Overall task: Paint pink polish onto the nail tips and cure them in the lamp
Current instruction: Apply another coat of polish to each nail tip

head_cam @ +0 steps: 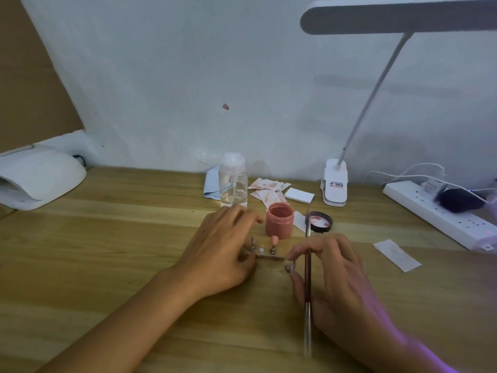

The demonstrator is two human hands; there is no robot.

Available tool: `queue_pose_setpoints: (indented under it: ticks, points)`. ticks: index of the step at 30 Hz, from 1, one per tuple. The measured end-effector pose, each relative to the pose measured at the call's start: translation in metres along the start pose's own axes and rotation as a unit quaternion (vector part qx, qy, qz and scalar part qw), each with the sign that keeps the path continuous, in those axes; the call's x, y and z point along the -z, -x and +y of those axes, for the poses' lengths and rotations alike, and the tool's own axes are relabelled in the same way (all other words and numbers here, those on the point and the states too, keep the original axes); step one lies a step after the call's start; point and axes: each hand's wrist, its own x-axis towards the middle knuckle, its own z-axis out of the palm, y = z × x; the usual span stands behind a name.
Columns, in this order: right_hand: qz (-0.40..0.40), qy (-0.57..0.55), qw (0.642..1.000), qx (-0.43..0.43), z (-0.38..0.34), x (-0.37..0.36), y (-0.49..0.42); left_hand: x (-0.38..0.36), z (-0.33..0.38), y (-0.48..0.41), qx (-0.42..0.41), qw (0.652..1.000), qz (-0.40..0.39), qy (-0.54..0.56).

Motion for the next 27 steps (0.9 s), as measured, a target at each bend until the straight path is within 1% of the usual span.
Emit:
queue_pose_setpoints:
  ticks: [2, 4, 7, 9, 12, 14, 16, 18, 20, 22, 24, 27]
  points:
    - [0.006, -0.018, 0.999, -0.035, 0.001, 0.001, -0.002, 0.002, 0.012, 0.001, -0.036, 0.999, 0.036, -0.004]
    - [0.01, -0.038, 0.997, -0.062, 0.002, 0.001, -0.002, 0.002, 0.029, 0.004, -0.05, 0.997, 0.054, 0.027]
    - [0.003, -0.08, 0.992, -0.095, 0.004, 0.002, -0.003, -0.011, 0.05, 0.012, -0.005, 0.991, 0.036, 0.132]
    - [0.001, -0.115, 0.986, -0.119, 0.005, 0.005, -0.004, -0.021, 0.055, 0.014, 0.031, 0.975, 0.046, 0.213]
    - [-0.014, -0.154, 0.978, -0.138, 0.003, 0.006, -0.005, -0.029, 0.052, 0.013, 0.076, 0.936, 0.04, 0.34]
    - [-0.03, -0.161, 0.977, -0.134, 0.002, 0.006, -0.004, -0.033, 0.05, 0.013, 0.086, 0.918, 0.031, 0.385]
    - [-0.037, -0.182, 0.973, -0.138, 0.002, 0.008, -0.003, -0.035, 0.049, 0.012, 0.083, 0.919, 0.03, 0.385]
    - [-0.012, -0.219, 0.962, -0.161, 0.0, 0.01, -0.002, -0.034, 0.047, 0.013, 0.051, 0.929, 0.013, 0.366]
    - [0.031, -0.238, 0.95, -0.198, -0.001, 0.011, -0.002, -0.033, 0.048, 0.015, 0.014, 0.951, -0.016, 0.308]
    - [0.058, -0.239, 0.936, -0.251, -0.001, 0.013, -0.004, -0.031, 0.048, 0.017, -0.005, 0.968, -0.023, 0.252]
    - [0.08, -0.268, 0.911, -0.302, 0.0, 0.014, -0.007, -0.03, 0.047, 0.017, -0.011, 0.973, -0.014, 0.229]
    - [0.118, -0.331, 0.866, -0.354, 0.001, 0.014, -0.01, -0.031, 0.043, 0.017, -0.012, 0.979, -0.001, 0.205]
